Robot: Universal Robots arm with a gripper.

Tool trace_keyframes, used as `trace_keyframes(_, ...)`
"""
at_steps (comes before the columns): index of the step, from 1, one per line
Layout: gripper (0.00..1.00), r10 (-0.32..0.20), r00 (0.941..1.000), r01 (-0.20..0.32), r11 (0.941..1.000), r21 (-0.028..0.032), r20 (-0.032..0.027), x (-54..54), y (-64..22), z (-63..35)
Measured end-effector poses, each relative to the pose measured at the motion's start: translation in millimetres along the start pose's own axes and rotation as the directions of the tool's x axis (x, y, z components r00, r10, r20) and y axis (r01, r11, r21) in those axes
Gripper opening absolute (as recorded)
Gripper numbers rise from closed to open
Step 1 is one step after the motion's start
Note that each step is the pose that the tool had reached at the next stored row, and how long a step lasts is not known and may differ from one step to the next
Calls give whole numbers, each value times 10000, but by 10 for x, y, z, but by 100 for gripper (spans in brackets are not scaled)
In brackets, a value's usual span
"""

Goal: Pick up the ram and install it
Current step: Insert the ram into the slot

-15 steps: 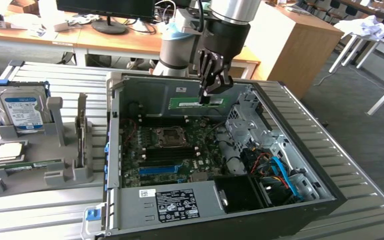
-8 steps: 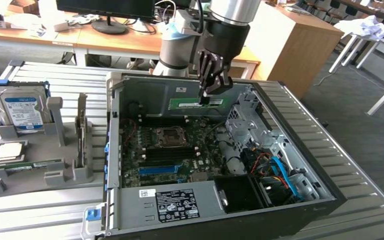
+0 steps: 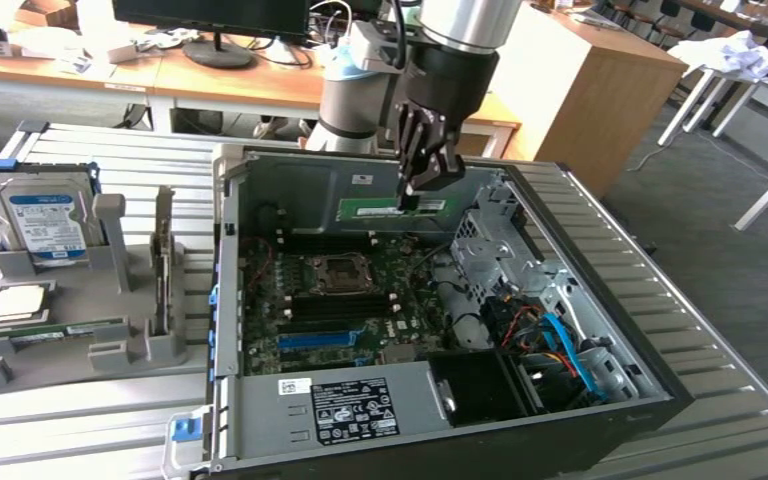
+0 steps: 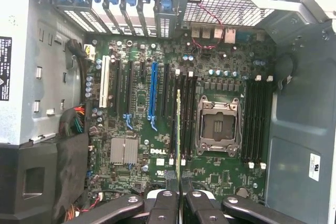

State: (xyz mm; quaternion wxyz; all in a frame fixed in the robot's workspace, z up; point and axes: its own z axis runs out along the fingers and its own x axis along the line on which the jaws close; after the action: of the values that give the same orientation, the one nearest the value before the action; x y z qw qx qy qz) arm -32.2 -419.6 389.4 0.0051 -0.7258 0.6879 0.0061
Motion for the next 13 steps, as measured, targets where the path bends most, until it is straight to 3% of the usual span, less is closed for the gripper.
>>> trace_keyframes(13, 13, 0, 10000, 0, 10000, 0, 0, -1, 31, 36)
